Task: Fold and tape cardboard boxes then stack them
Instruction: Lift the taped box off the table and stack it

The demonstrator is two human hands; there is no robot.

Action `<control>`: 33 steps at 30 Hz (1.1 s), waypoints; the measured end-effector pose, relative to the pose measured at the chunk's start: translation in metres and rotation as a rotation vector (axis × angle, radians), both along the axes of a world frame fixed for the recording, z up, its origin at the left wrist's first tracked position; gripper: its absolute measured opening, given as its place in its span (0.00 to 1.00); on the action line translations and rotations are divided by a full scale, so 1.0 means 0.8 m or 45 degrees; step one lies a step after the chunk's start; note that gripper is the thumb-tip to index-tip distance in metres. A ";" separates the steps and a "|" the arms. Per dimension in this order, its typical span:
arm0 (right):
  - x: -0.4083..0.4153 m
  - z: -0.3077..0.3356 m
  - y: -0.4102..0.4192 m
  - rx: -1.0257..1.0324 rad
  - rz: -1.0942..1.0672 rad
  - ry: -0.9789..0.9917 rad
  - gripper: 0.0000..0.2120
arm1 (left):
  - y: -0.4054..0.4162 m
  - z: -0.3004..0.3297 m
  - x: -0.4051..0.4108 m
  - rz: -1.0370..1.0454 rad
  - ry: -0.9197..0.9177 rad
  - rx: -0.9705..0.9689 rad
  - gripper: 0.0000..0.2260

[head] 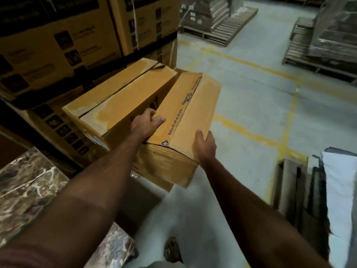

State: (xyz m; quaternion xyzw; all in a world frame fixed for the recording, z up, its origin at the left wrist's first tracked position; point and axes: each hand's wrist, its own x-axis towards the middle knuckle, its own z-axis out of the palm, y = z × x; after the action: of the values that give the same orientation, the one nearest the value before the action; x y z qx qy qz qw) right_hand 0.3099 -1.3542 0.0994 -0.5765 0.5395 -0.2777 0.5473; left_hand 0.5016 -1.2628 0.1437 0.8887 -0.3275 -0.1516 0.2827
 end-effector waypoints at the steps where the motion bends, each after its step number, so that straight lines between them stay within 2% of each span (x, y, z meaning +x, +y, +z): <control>1: 0.014 -0.007 -0.003 0.021 -0.019 0.019 0.27 | -0.009 -0.006 0.015 -0.019 -0.004 0.028 0.28; 6: 0.076 -0.047 0.006 0.001 0.028 0.113 0.31 | -0.004 -0.056 0.075 -0.028 -0.017 0.235 0.27; 10: 0.111 -0.074 0.005 -0.008 0.177 0.175 0.33 | -0.005 -0.062 0.099 0.004 -0.093 0.449 0.26; 16: 0.112 -0.093 0.004 -0.002 0.401 0.227 0.39 | -0.004 -0.082 0.090 0.056 -0.225 0.470 0.16; 19: 0.123 -0.083 -0.004 0.037 0.549 0.344 0.42 | 0.003 -0.086 0.079 0.181 -0.307 0.444 0.16; 21: 0.135 -0.075 -0.019 0.096 0.621 0.382 0.46 | -0.001 -0.084 0.069 0.143 -0.379 0.477 0.18; 27: 0.139 -0.062 -0.048 0.381 0.769 0.464 0.54 | -0.010 -0.099 0.028 0.106 -0.343 0.792 0.25; 30: 0.135 -0.058 -0.058 0.362 0.798 0.455 0.53 | -0.017 -0.088 0.013 0.144 -0.329 0.782 0.26; 33: 0.122 -0.057 -0.064 0.293 0.793 0.325 0.43 | -0.018 -0.072 0.002 0.181 -0.360 0.724 0.27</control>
State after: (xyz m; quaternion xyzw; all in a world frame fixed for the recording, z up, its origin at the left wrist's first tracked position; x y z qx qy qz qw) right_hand 0.4075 -1.4054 0.0536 -0.6780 0.4297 0.0392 0.5951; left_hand 0.5035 -1.2773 0.0864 0.9650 -0.2452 -0.0918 -0.0153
